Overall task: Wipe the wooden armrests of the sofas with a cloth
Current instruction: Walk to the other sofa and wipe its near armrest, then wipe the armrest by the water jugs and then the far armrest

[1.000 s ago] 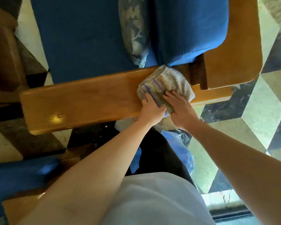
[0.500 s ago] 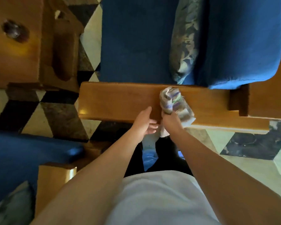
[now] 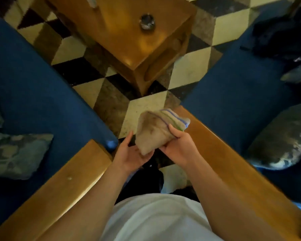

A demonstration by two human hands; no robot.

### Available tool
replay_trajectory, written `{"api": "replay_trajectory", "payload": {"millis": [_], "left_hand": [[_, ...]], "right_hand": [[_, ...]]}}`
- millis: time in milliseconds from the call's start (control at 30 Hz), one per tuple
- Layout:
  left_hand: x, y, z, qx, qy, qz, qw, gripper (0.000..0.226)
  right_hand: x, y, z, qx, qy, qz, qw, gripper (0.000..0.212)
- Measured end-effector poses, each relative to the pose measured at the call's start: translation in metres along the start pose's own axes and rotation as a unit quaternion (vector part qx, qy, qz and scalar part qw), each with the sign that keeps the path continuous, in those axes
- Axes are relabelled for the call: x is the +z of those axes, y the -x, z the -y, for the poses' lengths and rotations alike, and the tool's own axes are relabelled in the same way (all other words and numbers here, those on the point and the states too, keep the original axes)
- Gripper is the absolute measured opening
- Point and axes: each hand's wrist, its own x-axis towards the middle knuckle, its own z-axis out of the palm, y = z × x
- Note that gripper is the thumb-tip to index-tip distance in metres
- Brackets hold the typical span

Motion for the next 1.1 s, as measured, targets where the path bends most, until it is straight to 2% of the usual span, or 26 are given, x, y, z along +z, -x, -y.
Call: {"api": "replay_trajectory", "payload": {"millis": [100,267,400,467,533,600,700,767,867,967,1067,1100], "left_hand": [[-0.014,0.033,-0.036,0.068,0.033,0.019,0.997,0.056],[-0.060,0.081,-0.082,0.241,0.127,-0.036,0.962,0.064],[-0.094,0.107,-0.092,0.289,0.171,-0.044,0.941,0.062],[-0.110,0.115,-0.089,0.317,0.215,-0.059,0.922,0.062],[-0.121,0.116,-0.083,0.334,0.267,-0.076,0.901,0.049],[-0.124,0.113,-0.077,0.330,0.307,-0.092,0.888,0.033],[-0.125,0.105,-0.068,0.317,0.365,-0.143,0.863,0.028],[-0.128,0.098,-0.062,0.317,0.422,-0.173,0.832,0.028],[-0.128,0.083,-0.052,0.308,0.527,-0.207,0.765,0.026],[-0.112,0.066,-0.043,0.300,0.566,-0.237,0.731,0.028],[-0.093,0.050,-0.036,0.303,0.558,-0.235,0.736,0.031],[-0.089,0.045,-0.031,0.302,0.562,-0.229,0.735,0.032]], "right_hand": [[0.051,-0.021,-0.015,0.023,0.069,0.026,0.997,0.042],[0.122,-0.053,-0.054,0.104,0.185,0.052,0.976,0.040],[0.167,-0.074,-0.089,0.144,0.269,0.064,0.950,0.044],[0.189,-0.085,-0.112,0.169,0.307,0.094,0.932,0.037],[0.205,-0.099,-0.130,0.186,0.318,0.128,0.921,0.016],[0.215,-0.113,-0.147,0.221,0.335,0.095,0.911,0.021],[0.224,-0.136,-0.166,0.287,0.424,0.027,0.859,0.040],[0.231,-0.150,-0.174,0.323,0.486,0.011,0.812,0.033],[0.240,-0.167,-0.185,0.373,0.580,-0.007,0.724,0.024],[0.247,-0.173,-0.190,0.404,0.621,-0.022,0.672,0.028],[0.243,-0.179,-0.192,0.413,0.645,-0.040,0.642,0.044],[0.241,-0.179,-0.194,0.414,0.666,-0.031,0.621,0.048]]}}
